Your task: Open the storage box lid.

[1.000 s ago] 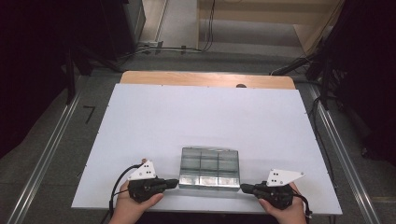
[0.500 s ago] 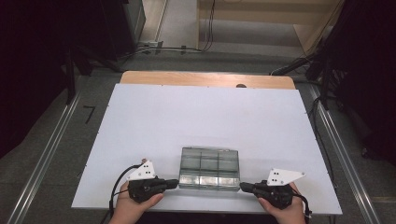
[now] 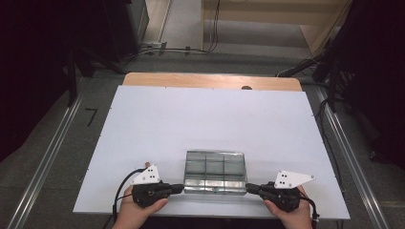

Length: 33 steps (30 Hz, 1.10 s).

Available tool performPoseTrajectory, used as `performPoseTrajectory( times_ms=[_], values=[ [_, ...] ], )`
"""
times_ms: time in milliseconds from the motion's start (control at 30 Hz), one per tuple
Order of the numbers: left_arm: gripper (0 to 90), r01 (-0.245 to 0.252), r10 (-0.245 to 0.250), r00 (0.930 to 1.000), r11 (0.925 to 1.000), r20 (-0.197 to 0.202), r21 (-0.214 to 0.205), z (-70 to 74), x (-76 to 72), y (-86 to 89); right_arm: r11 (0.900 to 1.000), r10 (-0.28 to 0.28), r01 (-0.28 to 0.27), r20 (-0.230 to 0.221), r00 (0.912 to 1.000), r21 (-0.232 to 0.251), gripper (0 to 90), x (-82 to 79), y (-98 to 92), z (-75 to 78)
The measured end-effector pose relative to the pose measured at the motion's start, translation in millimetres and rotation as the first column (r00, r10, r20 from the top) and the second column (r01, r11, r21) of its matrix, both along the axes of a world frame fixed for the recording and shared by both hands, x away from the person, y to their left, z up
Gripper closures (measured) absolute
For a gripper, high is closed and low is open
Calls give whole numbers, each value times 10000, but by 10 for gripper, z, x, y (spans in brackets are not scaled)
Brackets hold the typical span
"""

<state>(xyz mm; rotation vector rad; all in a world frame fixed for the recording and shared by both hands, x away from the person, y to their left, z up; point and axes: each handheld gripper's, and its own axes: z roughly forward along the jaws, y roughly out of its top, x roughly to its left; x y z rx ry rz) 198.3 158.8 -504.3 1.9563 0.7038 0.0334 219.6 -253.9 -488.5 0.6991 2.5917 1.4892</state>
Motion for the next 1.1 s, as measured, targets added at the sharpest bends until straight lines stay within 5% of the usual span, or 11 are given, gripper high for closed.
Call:
performPoseTrajectory(
  times_ms=[300, 600, 1100],
  values=[
    [900, -134, 167, 9983, 9981, 554, -594, 74, -15, -36, 9997, -99, 93, 265, 9996, 218, 889, -11, 2, 75],
    [900, -517, 656, 9887, 9932, 1350, -1045, 148, 19, -79, 9980, -332, 311, 371, 9988, 547, 889, 24, -5, 126],
    [900, -968, 1186, 9791, 9862, 1650, -1345, 109, 198, -141, 9949, -630, 585, 533, 9966, 819, 889, 124, 73, 153]
  ],
)
